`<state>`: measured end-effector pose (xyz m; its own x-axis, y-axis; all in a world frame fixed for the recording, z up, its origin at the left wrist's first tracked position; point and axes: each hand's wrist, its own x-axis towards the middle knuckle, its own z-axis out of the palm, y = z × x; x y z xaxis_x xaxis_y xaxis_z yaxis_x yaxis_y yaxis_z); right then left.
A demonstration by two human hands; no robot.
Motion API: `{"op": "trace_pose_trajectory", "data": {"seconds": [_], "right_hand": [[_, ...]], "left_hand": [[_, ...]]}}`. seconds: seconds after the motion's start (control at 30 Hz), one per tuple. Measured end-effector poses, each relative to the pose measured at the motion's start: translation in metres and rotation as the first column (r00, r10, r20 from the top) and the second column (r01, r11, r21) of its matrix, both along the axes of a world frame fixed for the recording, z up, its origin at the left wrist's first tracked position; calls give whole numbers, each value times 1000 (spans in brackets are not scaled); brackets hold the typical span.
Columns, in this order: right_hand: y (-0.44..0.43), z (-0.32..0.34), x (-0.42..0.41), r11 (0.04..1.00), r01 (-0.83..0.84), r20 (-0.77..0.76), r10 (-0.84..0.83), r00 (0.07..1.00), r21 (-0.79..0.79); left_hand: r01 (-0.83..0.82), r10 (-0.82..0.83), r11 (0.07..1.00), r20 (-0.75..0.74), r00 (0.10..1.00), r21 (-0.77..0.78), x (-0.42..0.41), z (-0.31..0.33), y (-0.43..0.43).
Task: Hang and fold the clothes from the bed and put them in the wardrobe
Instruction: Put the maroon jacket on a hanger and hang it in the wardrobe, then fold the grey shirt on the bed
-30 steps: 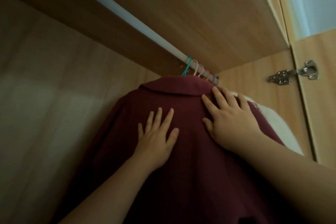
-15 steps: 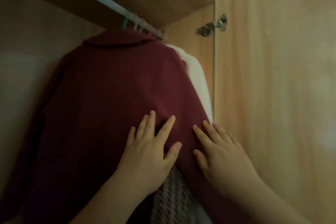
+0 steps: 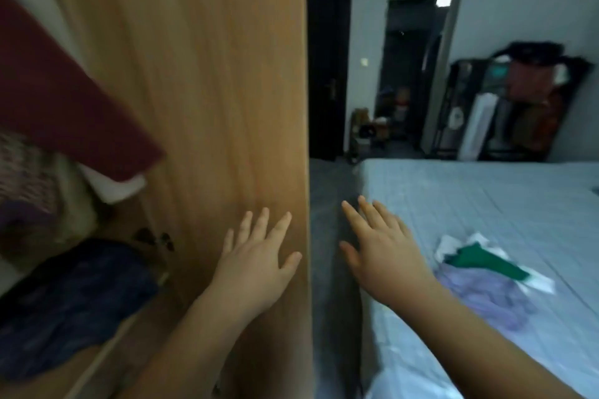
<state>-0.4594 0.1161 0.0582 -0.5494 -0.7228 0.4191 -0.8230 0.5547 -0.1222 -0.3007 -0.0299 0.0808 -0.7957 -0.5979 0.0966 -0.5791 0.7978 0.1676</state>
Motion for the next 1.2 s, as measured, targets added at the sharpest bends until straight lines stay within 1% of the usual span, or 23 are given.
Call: {"op": "trace_pose_trajectory", "data": {"seconds": [0.1, 0.23, 0.4, 0.5, 0.6, 0.7, 0.83, 1.0, 1.2], "right_hand": [[73, -41, -24, 991, 107, 105, -115, 988, 75], [146, -77, -52, 960, 242, 171, -265, 949, 143], [210, -114, -86, 891, 387, 255, -442, 860, 238], [234, -132, -115, 850, 445, 290, -517, 805, 282], [245, -145, -152, 816, 488, 305, -572, 762, 310], [246, -158, -198, 791, 506, 299, -604, 739, 345], [234, -175, -272, 778, 495, 328, -618, 714, 388], [211, -204, -361, 774, 464, 389, -623, 679, 430], [208, -241, -432, 744, 489, 480, -668, 569, 455]], "left_hand": [[99, -102, 993, 39, 994, 63, -52, -36, 48], [250, -256, 966, 92, 962, 74, -112, -76, 103], [397, -408, 912, 126, 904, 103, -177, -117, 155], [452, -454, 891, 157, 877, 56, -221, -140, 167], [482, -487, 873, 164, 858, 71, -270, -161, 174], [511, -525, 851, 177, 833, 121, -323, -185, 173], [490, -537, 837, 194, 821, 242, -402, -215, 160], [481, -551, 824, 221, 805, 301, -483, -248, 137], [463, -574, 805, 290, 765, 372, -566, -289, 128]]}}
